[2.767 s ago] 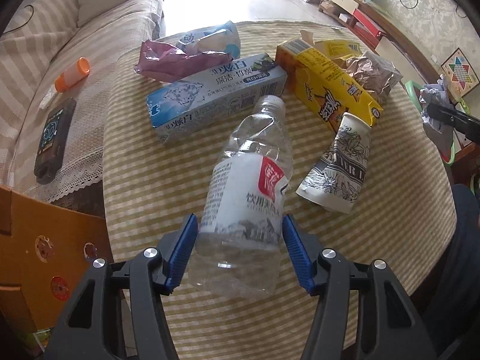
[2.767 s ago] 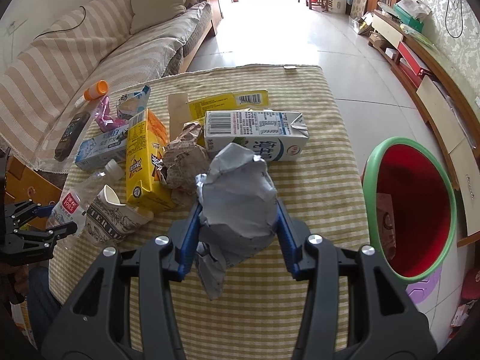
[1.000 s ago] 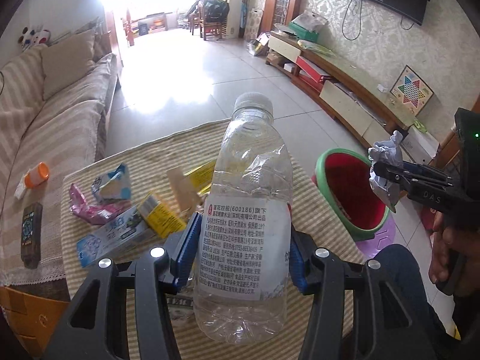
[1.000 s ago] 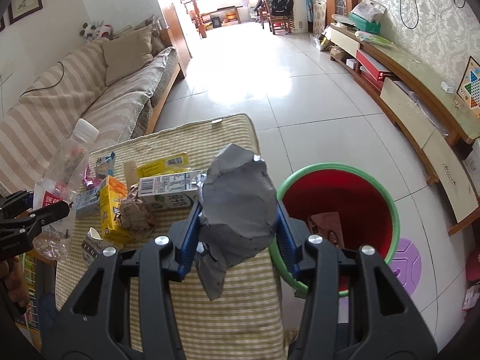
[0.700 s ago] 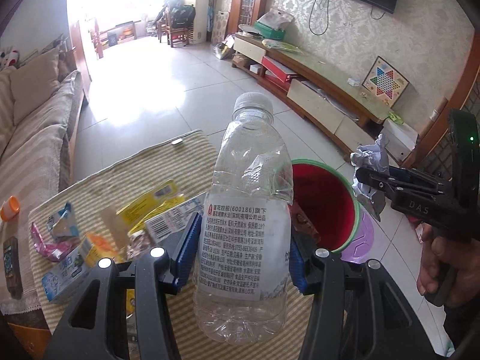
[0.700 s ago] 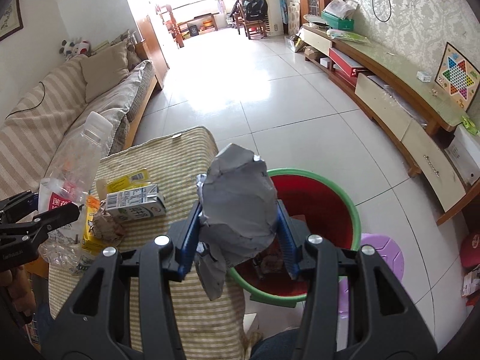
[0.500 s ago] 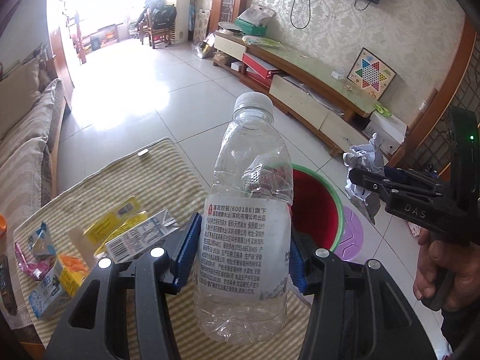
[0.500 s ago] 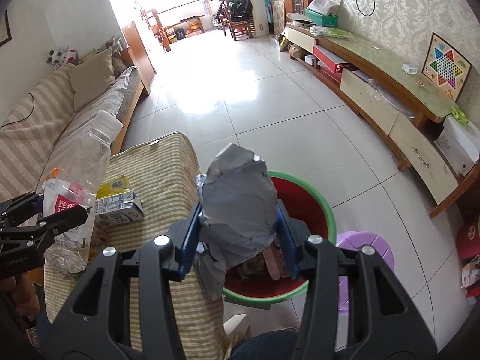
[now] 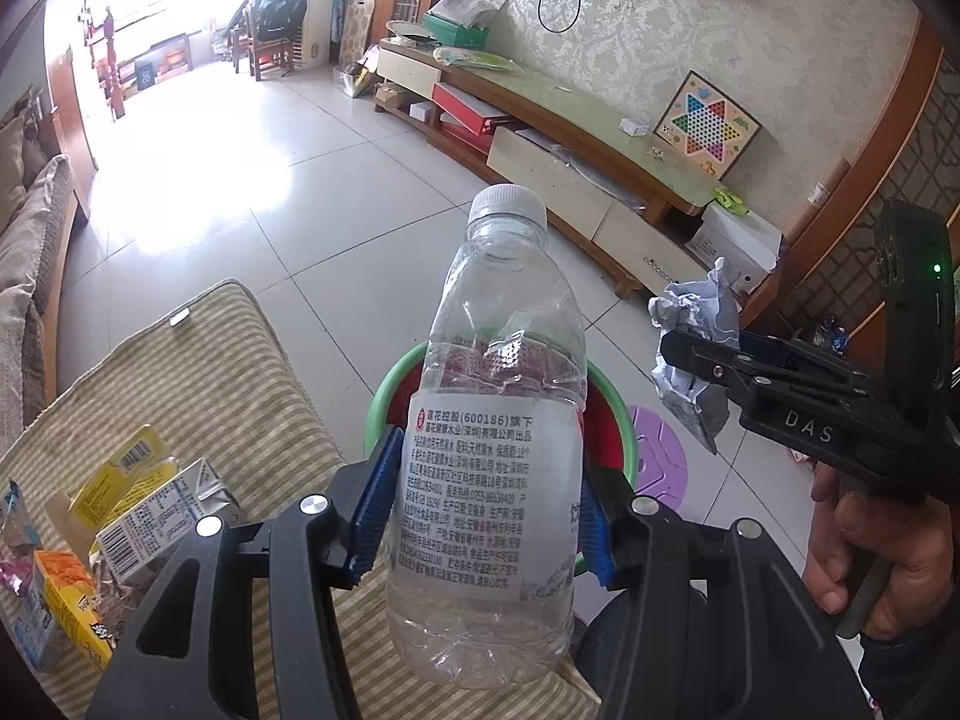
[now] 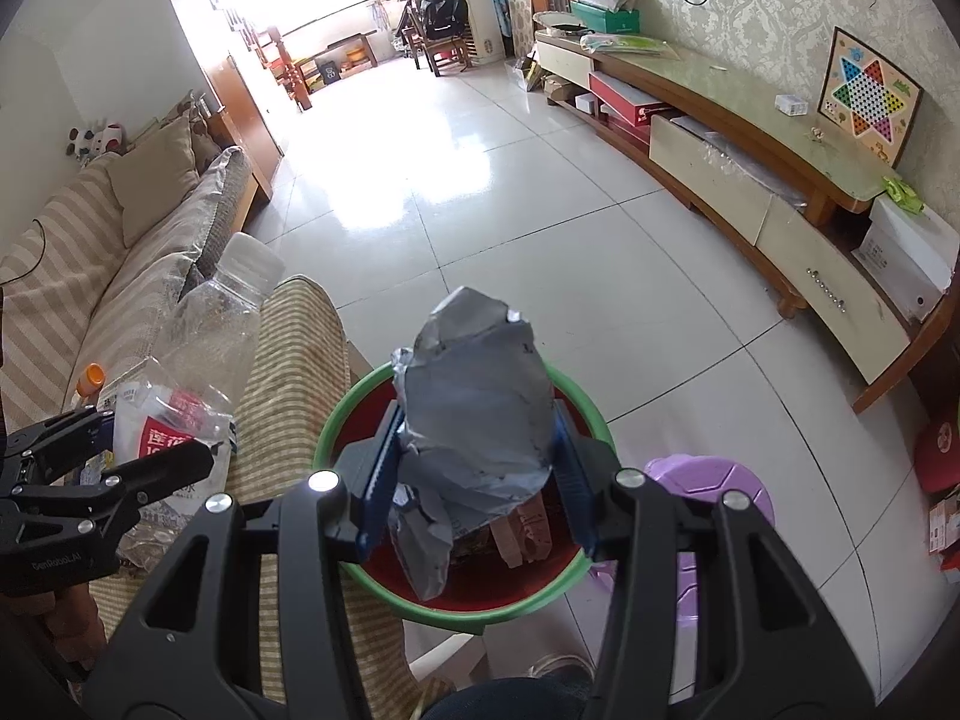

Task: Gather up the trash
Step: 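Carry bottle and grey paper over the red bin and open both tools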

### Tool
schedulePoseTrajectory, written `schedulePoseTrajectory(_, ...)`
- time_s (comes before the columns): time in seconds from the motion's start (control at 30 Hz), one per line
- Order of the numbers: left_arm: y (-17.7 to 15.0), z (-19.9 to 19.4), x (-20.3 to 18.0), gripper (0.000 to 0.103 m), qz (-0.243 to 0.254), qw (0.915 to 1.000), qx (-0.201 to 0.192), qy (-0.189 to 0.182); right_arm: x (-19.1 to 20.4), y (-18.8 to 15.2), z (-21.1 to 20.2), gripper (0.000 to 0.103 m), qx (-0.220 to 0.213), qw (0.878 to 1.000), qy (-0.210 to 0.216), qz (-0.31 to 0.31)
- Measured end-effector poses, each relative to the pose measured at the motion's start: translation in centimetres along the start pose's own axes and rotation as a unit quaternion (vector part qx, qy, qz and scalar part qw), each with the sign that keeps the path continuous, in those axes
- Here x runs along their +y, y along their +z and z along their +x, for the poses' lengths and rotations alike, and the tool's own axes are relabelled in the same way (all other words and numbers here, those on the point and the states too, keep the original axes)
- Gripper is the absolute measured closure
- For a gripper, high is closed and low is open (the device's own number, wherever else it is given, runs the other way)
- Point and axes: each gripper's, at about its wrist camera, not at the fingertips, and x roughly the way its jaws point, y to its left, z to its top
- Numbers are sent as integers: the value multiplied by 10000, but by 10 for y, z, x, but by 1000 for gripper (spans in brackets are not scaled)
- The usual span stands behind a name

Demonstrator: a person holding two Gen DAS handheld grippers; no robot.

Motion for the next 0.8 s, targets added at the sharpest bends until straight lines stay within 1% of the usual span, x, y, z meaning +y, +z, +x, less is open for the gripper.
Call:
schedulePoseTrajectory(0.17, 5, 13, -9, 53, -5, 9999, 57, -107, -4, 2, 5, 57, 30, 10000, 20, 47)
schedulePoseTrajectory(0.23, 8, 17, -10, 51, 10, 9998, 91, -182, -4, 3, 5, 57, 29, 10000, 26, 57)
schedulePoseTrajectory(0.33, 9, 15, -10, 28, 49, 10000, 13, -15, -4, 5, 7, 57, 32, 10000, 43, 56)
schedulePoseTrajectory(0.4, 10, 11, -5, 19, -47, 10000, -47, 9, -3, 6, 8, 57, 25, 10000, 55, 34)
schedulePoseTrajectory(0.5, 9, 5, 5, 15, -163, 9997, -104, 119, 2, 6, 10, 57, 45, 9999, 95, 9)
schedulePoseTrajectory(0.8, 3, -21, 25, 13, -261, 9986, -246, 400, 21, 6, 16, 55, 122, 9995, 244, -169)
